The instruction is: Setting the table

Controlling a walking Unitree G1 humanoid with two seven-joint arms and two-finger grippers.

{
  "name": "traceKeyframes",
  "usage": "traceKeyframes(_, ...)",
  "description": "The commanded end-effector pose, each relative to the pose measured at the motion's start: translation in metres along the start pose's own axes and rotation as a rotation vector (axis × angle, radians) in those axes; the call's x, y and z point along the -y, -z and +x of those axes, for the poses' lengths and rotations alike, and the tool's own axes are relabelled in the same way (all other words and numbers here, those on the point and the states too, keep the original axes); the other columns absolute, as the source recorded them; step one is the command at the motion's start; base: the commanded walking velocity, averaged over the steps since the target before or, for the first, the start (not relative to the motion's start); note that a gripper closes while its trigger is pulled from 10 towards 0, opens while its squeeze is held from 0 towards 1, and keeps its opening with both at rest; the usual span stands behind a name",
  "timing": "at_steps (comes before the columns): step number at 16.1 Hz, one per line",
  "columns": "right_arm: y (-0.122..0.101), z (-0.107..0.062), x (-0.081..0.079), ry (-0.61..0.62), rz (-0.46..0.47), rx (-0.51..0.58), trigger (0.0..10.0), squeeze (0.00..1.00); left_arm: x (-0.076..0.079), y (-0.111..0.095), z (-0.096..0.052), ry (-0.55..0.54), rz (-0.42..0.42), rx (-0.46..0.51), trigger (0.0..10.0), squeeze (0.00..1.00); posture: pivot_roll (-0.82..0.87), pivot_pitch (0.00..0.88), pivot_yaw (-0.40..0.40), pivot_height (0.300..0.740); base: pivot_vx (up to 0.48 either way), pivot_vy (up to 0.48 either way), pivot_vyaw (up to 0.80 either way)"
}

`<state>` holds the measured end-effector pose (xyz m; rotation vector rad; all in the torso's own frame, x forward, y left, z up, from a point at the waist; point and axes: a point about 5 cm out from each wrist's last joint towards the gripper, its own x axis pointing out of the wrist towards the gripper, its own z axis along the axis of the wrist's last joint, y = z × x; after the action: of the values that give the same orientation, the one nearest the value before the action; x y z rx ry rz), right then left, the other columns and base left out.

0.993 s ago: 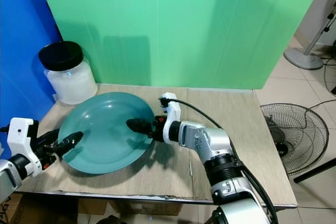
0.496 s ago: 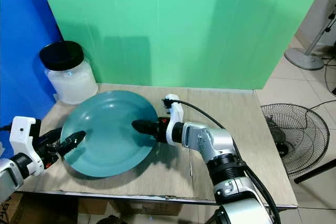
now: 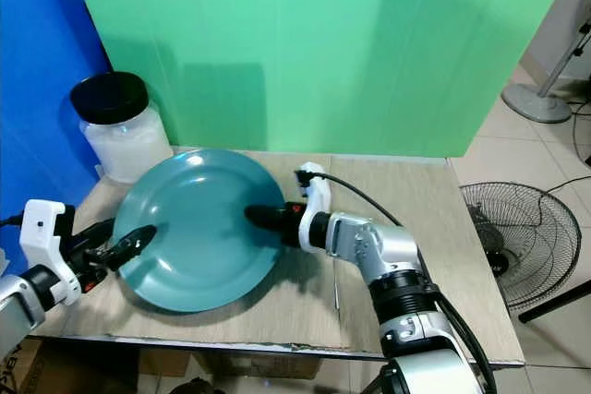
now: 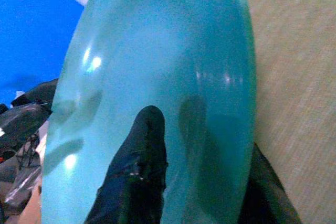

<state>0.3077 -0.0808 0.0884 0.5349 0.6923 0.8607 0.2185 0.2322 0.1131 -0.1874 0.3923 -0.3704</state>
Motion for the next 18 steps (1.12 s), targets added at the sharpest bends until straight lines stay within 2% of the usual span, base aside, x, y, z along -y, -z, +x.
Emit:
traceKeyframes(1, -0.011, -0.002, -0.006, -0.017, -0.014, 0.038, 0.0, 0.00, 0.011, -0.004, 0.005, 0.061, 0.009, 0.014, 10.0, 0.00, 0.11, 0.000, 0.016, 0.740, 0.000, 0.000, 0.00)
traceKeyframes(2, -0.012, -0.005, -0.005, -0.013, -0.014, 0.046, 0.0, 0.00, 0.012, -0.005, 0.006, 0.069, 0.009, 0.021, 10.0, 0.00, 0.11, 0.000, 0.016, 0.740, 0.000, 0.000, 0.00)
traceKeyframes(4, -0.026, -0.023, -0.002, 0.019, 0.003, 0.139, 0.0, 0.00, 0.020, -0.018, 0.011, 0.099, 0.008, 0.089, 10.0, 0.00, 0.11, 0.000, 0.018, 0.740, 0.000, 0.000, 0.00)
traceKeyframes(6, -0.036, -0.040, 0.002, 0.059, 0.012, 0.216, 0.0, 0.00, 0.035, -0.038, 0.014, 0.163, 0.027, 0.182, 10.0, 0.00, 0.10, 0.000, 0.022, 0.740, 0.000, 0.000, 0.00)
traceKeyframes(7, -0.038, -0.044, 0.002, 0.072, 0.010, 0.231, 0.0, 0.00, 0.039, -0.043, 0.015, 0.179, 0.035, 0.201, 10.0, 0.00, 0.10, 0.000, 0.022, 0.740, 0.000, 0.000, 0.00)
traceKeyframes(9, -0.048, -0.061, 0.001, 0.124, -0.003, 0.316, 0.0, 0.00, 0.062, -0.064, 0.017, 0.302, 0.063, 0.282, 10.0, 0.00, 0.09, 0.000, 0.035, 0.740, 0.000, 0.000, 0.00)
traceKeyframes(12, -0.059, -0.095, 0.004, 0.230, -0.030, 0.430, 0.0, 0.00, 0.077, -0.084, 0.016, 0.392, 0.036, 0.388, 10.0, 0.00, 0.08, 0.000, 0.038, 0.740, 0.000, 0.000, 0.00)
traceKeyframes(14, -0.059, -0.121, 0.000, 0.261, -0.057, 0.478, 0.0, 0.00, 0.082, -0.093, 0.011, 0.434, 0.033, 0.431, 10.0, 0.00, 0.07, 0.000, 0.039, 0.740, 0.000, 0.000, 0.00)
traceKeyframes(16, -0.058, -0.139, -0.002, 0.329, -0.080, 0.529, 0.0, 0.00, 0.086, -0.099, 0.008, 0.466, 0.026, 0.459, 10.0, 0.00, 0.07, 0.000, 0.040, 0.740, 0.000, 0.000, 0.00)
traceKeyframes(18, -0.063, -0.154, -0.011, 0.352, -0.103, 0.654, 0.0, 0.00, 0.083, -0.096, 0.012, 0.407, 0.054, 0.434, 10.0, 0.00, 0.07, 0.000, 0.035, 0.740, 0.000, 0.000, 0.00)
